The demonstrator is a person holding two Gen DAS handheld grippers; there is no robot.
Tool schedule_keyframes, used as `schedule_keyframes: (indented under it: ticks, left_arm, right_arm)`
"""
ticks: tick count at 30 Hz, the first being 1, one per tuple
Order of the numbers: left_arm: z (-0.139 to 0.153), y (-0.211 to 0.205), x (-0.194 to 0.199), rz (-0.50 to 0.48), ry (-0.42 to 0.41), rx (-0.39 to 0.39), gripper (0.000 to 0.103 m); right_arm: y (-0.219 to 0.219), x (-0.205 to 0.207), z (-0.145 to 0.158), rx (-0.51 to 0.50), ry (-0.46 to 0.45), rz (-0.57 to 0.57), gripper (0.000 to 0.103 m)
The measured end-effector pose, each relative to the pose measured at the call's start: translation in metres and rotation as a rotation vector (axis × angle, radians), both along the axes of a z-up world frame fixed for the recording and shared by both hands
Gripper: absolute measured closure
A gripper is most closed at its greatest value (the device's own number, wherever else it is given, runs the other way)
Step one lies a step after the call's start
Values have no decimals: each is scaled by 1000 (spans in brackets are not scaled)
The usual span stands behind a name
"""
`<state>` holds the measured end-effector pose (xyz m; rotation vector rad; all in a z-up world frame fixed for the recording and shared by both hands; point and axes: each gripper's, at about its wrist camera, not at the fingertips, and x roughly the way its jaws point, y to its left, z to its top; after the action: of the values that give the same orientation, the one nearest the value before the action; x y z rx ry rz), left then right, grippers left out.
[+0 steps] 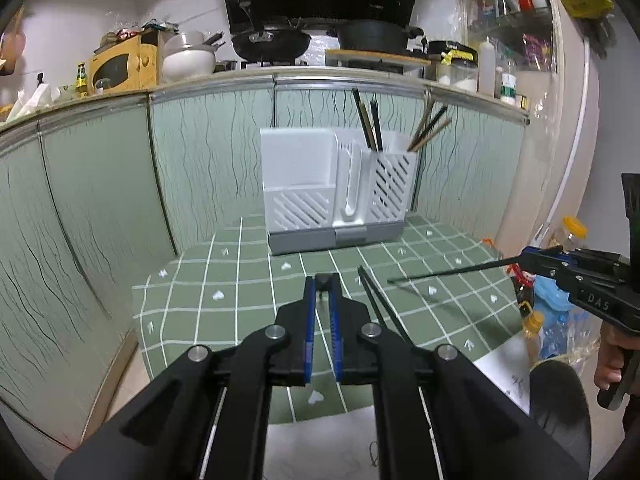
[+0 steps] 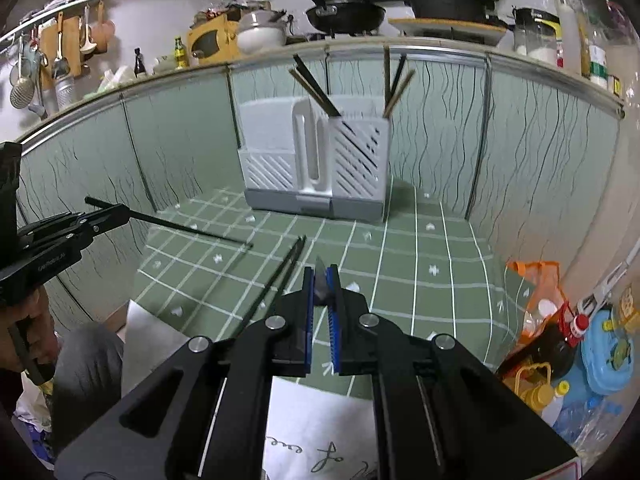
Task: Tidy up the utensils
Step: 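Lift both held black chopsticks upright and carry them above the white holder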
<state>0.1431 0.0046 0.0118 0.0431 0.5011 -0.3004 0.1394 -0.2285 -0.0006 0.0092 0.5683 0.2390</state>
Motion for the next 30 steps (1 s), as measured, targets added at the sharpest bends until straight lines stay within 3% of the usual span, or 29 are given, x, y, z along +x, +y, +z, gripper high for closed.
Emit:
schedule_keyframes:
  ticks: [16,30]
  left_arm:
    - [56,-1,8,-67,-35,-18,97]
    - [71,-15,29,-114,-30,-34,97]
  right_arm:
    - [-6,8,61,6,-82,8,97]
    - [-13,13,91,1,-101,2,97]
